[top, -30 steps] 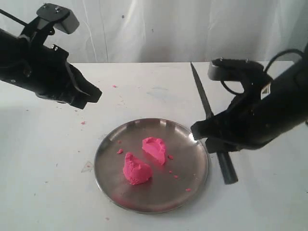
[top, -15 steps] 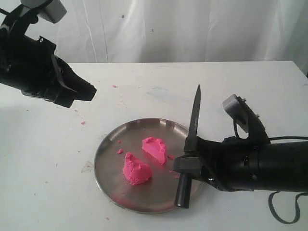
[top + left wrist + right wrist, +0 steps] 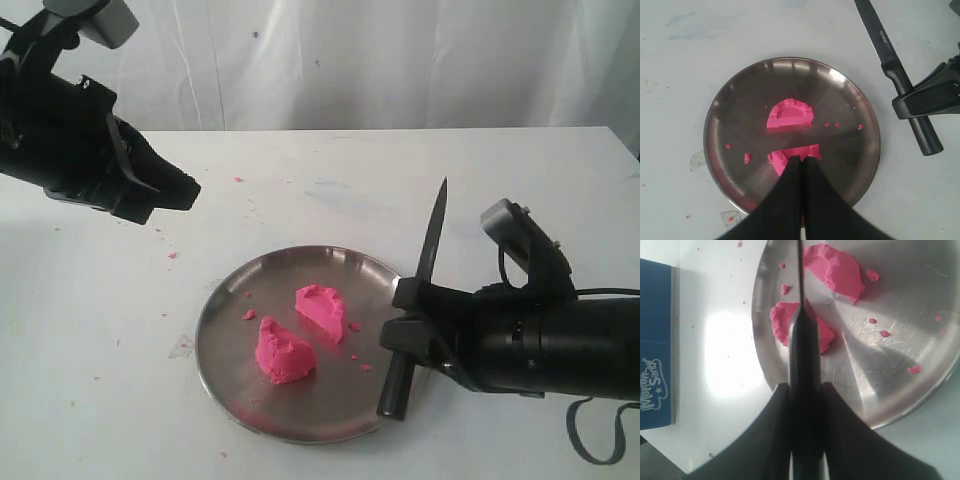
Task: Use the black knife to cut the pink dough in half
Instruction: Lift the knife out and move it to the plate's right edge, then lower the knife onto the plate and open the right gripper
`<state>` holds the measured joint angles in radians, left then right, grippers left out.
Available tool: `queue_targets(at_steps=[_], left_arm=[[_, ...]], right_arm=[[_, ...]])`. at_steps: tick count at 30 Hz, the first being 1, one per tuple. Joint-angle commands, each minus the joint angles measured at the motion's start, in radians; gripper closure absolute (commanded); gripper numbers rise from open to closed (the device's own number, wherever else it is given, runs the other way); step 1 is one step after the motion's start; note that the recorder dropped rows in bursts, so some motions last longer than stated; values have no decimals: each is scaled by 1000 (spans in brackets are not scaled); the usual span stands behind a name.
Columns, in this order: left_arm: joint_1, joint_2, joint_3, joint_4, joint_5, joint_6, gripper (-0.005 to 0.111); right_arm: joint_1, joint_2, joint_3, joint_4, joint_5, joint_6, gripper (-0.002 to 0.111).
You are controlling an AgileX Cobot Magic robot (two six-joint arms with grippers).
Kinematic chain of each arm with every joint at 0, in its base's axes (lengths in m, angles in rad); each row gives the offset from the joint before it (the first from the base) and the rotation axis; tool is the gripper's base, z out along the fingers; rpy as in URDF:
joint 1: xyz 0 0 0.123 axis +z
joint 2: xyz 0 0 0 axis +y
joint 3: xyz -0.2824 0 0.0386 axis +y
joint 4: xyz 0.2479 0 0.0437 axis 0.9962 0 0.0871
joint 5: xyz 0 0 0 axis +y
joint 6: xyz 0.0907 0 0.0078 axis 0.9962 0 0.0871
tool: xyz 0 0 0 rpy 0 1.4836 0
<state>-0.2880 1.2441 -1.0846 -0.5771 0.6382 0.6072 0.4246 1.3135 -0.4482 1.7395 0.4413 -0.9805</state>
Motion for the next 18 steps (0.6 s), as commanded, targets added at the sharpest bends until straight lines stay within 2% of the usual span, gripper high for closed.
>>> queue_targets(at_steps=[1,18], left_arm=[[-3,-10,6,-6,10,-5,107],[-3,-10,6,-6,10,-5,107]], right_arm=[[-8,3,4,5,-14,-44,108],[-6,268,-104,5,65,-93,108]])
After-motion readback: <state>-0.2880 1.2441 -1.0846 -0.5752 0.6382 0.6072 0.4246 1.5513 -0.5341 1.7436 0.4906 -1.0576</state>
